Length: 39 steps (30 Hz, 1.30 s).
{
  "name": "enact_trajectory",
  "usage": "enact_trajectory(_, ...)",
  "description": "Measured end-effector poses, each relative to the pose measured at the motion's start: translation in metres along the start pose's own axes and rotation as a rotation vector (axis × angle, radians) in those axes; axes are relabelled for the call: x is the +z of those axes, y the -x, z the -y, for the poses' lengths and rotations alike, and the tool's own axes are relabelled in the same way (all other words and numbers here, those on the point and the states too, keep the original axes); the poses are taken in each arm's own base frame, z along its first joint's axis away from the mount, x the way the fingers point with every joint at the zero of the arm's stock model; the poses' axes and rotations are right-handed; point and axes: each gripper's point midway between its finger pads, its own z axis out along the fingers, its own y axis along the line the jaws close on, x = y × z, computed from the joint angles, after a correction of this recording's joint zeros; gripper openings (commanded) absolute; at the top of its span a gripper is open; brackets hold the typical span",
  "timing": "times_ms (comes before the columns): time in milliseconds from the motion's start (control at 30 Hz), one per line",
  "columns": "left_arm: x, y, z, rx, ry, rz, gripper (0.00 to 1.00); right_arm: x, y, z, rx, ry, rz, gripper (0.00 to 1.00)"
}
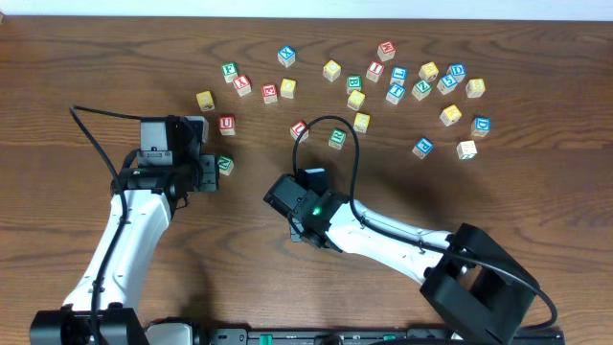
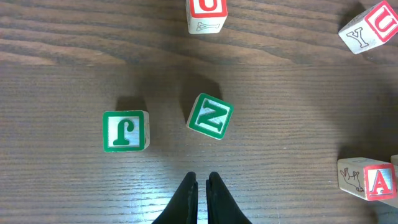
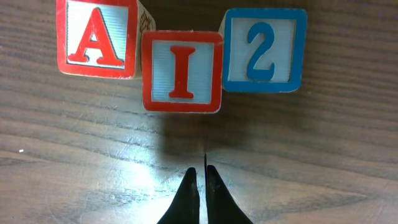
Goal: Spell out AI2
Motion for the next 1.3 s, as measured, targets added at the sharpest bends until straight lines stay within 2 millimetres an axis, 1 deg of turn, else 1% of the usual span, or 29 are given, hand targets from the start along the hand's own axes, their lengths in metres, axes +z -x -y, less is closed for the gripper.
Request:
enact_trajectory(667,0.0,0.0,0.0,0.0,0.0,0.0,0.07,0.0,0.003,0.001,-0.002,-0.009,0.014,0.01)
enact_trajectory(933,0.0,0.0,0.0,0.0,0.0,0.0,0.07,0.009,-0.001,0.002,-0.003,-0.017,-0.006,0.01)
enact_trajectory(1100,0.0,0.0,0.0,0.0,0.0,0.0,0.07,0.011,0.004,0.004,0.014,-0.012,0.0,0.01)
enact_trajectory(1300,0.0,0.0,0.0,0.0,0.0,0.0,0.07,0.011,0.006,0.004,0.008,-0.006,0.004,0.01)
